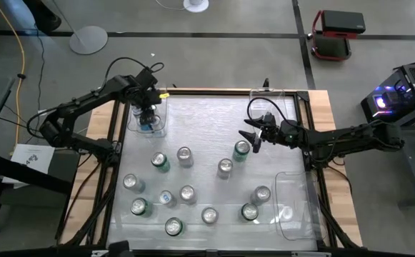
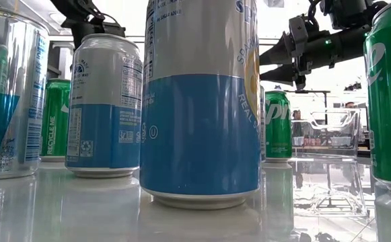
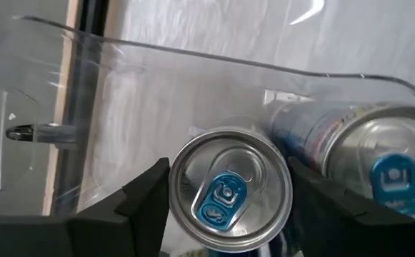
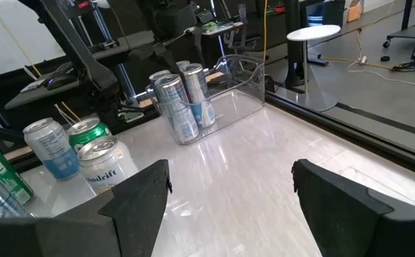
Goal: Sort soda cans
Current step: Adjust the blue soda cans in the top left transparent bin
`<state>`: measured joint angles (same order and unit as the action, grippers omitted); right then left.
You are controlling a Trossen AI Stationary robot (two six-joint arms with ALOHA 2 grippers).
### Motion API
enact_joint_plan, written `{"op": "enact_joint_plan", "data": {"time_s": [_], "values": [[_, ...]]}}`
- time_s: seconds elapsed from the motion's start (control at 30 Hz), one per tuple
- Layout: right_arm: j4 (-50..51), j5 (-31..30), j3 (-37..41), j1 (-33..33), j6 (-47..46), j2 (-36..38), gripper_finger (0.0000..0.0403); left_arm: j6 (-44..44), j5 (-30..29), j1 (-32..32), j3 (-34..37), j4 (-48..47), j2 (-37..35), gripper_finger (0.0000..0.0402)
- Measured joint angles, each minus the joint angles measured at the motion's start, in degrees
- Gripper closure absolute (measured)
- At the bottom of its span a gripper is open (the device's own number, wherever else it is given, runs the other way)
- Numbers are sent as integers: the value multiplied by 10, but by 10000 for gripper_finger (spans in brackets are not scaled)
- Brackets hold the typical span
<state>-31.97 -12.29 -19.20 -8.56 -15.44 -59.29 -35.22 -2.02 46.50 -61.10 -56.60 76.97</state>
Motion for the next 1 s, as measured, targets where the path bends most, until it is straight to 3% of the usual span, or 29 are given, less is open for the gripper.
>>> {"op": "enact_joint_plan", "data": {"time_s": [0.63,1.0], "values": [[0,0,0,0,4,0,114,11,35,0,-11,7,1,175],[0,0,0,0,4,0,114,46,29,1,-12,12,0,141]]}}
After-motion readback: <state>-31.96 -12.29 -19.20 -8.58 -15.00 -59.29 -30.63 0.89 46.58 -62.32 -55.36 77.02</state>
